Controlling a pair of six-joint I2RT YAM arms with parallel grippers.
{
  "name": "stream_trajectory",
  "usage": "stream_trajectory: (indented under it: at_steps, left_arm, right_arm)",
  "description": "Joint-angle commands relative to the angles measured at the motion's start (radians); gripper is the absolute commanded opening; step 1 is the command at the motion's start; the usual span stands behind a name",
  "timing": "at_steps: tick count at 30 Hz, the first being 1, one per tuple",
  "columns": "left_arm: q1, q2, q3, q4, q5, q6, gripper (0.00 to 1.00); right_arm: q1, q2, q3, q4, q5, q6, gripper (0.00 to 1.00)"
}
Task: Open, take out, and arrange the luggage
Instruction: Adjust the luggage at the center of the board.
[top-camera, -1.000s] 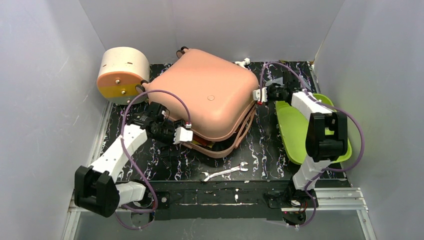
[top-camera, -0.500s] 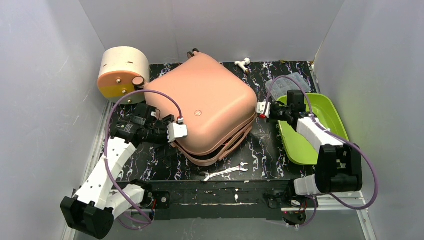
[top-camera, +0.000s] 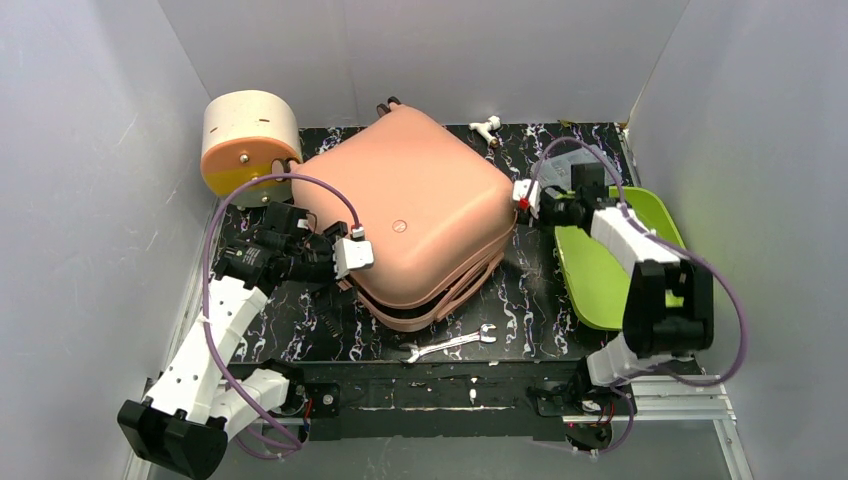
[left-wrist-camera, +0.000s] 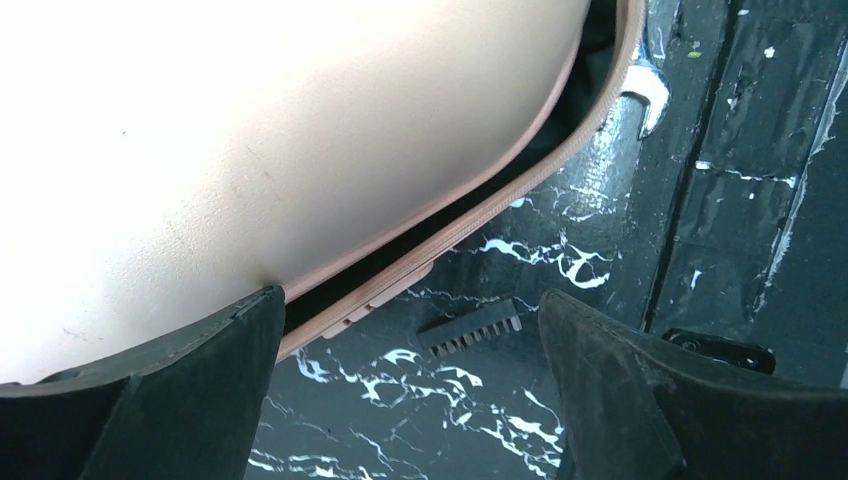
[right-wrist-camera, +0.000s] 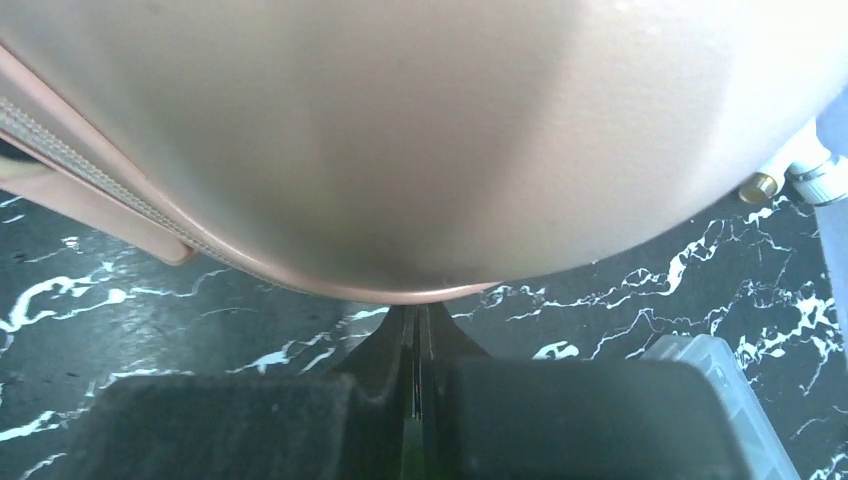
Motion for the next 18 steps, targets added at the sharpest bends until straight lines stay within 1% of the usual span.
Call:
stream_trajectory:
  at_steps: [1, 5, 8, 12, 13, 14, 16, 18]
  left_arm:
    - [-0.013, 0.008, -0.007, 0.094, 0.131, 0.069, 0.98]
    - [-0.013, 0.012, -0.021, 0.072, 0.144, 0.093, 0.98]
    - [-0.013, 0.022, -0.019, 0.060, 0.147, 0.112, 0.98]
    - [-0.009, 0.032, 0.024, 0.058, 0.129, 0.107, 0.98]
    - [-0.004, 0.039, 0.045, 0.077, 0.115, 0.073, 0.98]
    - [-0.001, 0.047, 0.071, 0.112, 0.094, 0.017, 0.98]
    - [0.004, 0.077, 0.138, 0.193, 0.058, -0.111, 0.99]
    - [0.014, 0.112, 0.220, 0.257, 0.054, -0.231, 0.99]
  right_arm:
    - [-0.011, 0.179, 0.267, -0.241, -0.147, -0.190, 0.01]
    - [-0.051, 0.294, 0.410, -0.472, -0.227, -0.394, 0.01]
    - [-0.058, 0.364, 0.490, -0.664, -0.241, -0.650, 0.01]
    - [-0.061, 0.492, 0.647, -1.022, -0.237, -0.997, 0.01]
    - [-0.064, 0.522, 0.686, -1.105, -0.241, -1.075, 0.01]
    - [-0.070, 0.554, 0.720, -1.155, -0.256, -1.113, 0.01]
    - [-0.076, 0.568, 0.728, -1.163, -0.268, -1.115, 0.01]
    - [-0.084, 0.575, 0.729, -1.148, -0.278, -1.100, 0.01]
